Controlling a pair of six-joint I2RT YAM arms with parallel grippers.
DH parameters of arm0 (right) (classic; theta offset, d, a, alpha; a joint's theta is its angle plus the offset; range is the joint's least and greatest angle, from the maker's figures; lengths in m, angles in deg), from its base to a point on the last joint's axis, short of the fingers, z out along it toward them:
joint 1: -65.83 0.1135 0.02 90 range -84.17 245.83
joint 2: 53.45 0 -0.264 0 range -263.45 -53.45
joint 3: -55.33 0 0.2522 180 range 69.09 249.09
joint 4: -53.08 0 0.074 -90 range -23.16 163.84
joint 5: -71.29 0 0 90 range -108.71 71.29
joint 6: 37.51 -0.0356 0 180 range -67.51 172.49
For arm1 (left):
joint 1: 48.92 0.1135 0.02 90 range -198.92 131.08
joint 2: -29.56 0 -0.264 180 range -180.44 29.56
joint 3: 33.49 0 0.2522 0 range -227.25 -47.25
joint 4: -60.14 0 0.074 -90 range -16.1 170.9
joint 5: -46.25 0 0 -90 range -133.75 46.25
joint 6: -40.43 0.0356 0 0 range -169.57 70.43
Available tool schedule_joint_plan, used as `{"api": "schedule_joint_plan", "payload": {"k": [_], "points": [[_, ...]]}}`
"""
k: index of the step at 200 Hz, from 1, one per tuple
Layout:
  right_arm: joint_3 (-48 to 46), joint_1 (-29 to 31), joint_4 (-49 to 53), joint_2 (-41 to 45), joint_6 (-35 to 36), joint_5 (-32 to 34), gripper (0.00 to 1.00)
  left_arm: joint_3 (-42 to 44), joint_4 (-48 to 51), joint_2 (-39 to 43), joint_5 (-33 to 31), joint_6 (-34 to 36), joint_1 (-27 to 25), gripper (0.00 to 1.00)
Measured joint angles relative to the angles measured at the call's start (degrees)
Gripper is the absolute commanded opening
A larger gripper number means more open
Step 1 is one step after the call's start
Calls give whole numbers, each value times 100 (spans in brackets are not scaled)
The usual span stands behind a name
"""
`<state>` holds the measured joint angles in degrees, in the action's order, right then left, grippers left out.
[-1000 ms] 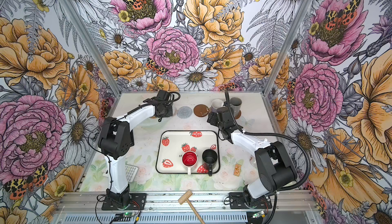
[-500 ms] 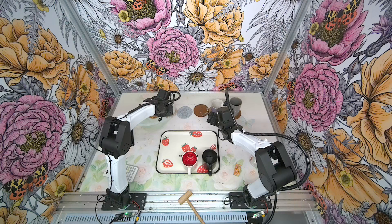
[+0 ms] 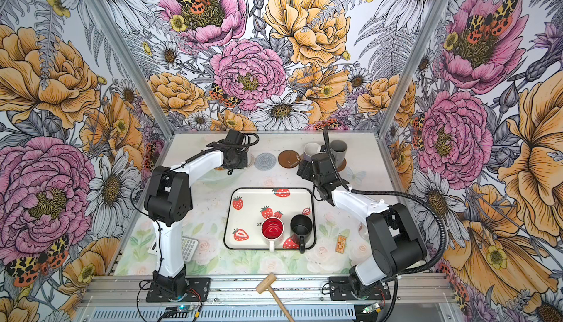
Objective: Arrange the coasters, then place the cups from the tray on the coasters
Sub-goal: 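Lower the speckled white mug with the left gripper onto the multicolour woven coaster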
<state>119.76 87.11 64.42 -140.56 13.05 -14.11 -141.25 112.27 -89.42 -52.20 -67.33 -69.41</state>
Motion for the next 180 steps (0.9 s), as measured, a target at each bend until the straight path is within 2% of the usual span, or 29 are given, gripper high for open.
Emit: {"api": "schedule_joint_plan", "payload": {"k": [180], "points": [[7, 0, 0, 0, -2, -42, 84, -190, 24, -138, 9, 2, 0, 0]]}}
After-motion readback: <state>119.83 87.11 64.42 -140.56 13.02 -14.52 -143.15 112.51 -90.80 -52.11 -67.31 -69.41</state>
